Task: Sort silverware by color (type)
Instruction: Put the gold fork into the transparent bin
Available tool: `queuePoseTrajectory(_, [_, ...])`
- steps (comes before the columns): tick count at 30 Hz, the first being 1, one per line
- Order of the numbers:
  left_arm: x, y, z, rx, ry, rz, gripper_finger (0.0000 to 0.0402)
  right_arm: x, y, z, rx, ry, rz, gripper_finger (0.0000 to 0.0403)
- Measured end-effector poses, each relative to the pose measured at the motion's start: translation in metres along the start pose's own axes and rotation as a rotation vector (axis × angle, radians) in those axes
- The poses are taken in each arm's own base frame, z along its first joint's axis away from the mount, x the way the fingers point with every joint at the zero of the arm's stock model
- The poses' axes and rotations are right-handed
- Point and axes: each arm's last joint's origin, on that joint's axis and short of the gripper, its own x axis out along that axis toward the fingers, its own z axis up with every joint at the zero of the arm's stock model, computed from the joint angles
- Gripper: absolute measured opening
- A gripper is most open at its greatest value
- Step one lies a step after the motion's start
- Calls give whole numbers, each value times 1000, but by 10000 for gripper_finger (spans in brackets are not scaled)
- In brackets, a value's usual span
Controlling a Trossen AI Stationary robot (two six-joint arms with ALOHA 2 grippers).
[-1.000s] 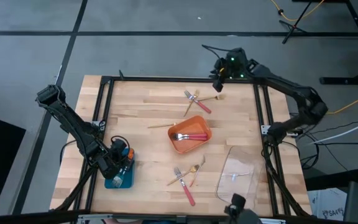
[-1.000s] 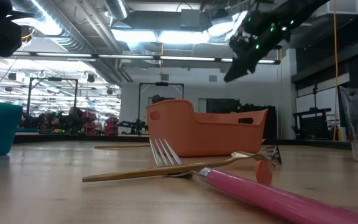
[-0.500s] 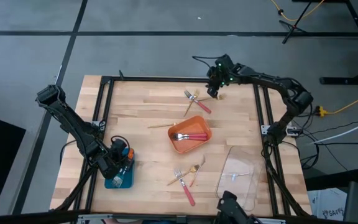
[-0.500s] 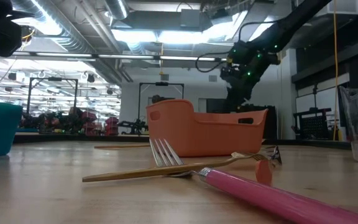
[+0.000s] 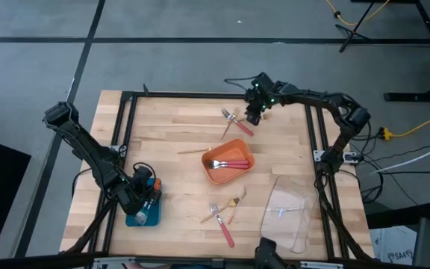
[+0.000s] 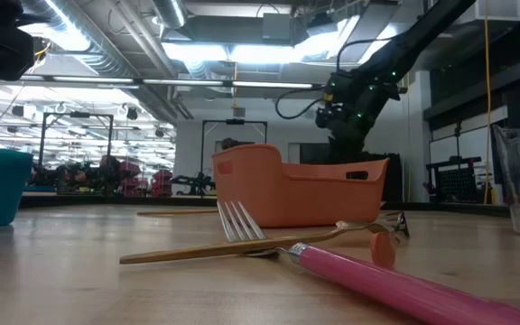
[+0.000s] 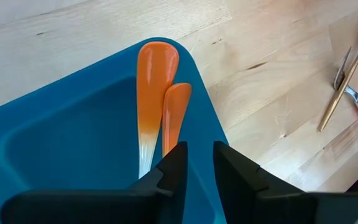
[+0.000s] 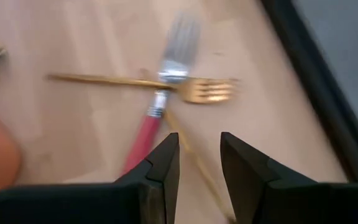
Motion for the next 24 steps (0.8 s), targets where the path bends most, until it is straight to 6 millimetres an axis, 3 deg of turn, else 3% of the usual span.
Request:
queuePoseTrajectory(8, [0,0,0,0,-10,-4,71,9,27,7,-167,58,-85,108])
queuePoseTrajectory(17, [0,0,1,31,-18,-7,71,10,27,6,-167,72,-96,108])
queuePoseTrajectory(24, [0,0,1,31,-19,-9,71,27,27,-1,-159,118,-43,108])
